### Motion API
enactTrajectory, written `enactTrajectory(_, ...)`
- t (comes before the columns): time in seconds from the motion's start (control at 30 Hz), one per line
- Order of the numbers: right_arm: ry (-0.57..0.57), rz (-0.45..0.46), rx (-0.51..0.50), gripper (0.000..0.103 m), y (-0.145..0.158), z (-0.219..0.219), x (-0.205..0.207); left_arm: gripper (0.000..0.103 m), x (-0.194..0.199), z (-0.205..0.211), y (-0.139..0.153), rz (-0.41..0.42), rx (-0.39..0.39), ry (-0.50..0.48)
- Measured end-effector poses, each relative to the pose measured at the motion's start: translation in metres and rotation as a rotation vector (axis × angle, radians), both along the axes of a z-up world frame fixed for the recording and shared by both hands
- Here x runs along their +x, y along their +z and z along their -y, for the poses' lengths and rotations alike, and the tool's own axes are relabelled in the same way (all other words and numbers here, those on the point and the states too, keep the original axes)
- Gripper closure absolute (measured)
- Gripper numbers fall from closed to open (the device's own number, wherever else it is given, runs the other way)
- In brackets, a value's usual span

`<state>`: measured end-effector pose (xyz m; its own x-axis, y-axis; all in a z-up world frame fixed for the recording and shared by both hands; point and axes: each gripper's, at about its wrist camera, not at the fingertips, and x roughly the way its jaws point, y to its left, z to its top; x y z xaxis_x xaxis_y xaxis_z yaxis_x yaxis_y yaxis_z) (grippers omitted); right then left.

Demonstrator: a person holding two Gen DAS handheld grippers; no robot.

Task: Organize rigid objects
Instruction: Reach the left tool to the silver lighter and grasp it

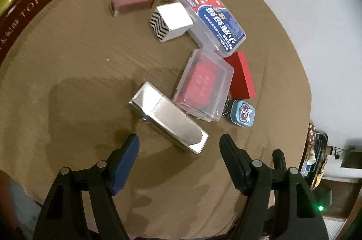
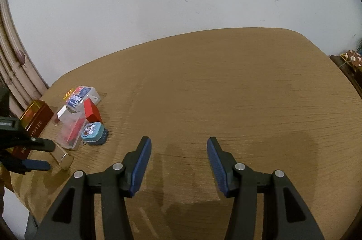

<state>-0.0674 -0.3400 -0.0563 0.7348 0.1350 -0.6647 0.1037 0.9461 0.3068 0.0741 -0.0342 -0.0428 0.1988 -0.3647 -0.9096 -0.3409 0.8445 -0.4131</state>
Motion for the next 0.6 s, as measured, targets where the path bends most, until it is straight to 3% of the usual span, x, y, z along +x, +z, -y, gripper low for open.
enactTrajectory(0.23,0.005,0.009,0.039,0.05,-0.002,0.004,-0.002,0.035,0.005,0.003,-0.004,-0.037,0.054,0.064)
enactTrajectory(0.3,0.004,0.011,0.048,0.05,-0.001,0.006,-0.003,0.049,0.002,0.003,-0.004,-0.046,0.08,0.086)
enactTrajectory(0.5,-0.003,0.013,0.073,0.05,0.0,0.013,-0.006,0.055,0.0,0.006,-0.001,-0.089,0.194,0.006)
enactTrajectory(0.6,-0.01,0.011,0.078,0.05,0.0,0.015,-0.007,0.067,-0.009,-0.013,-0.001,-0.14,0.275,0.004)
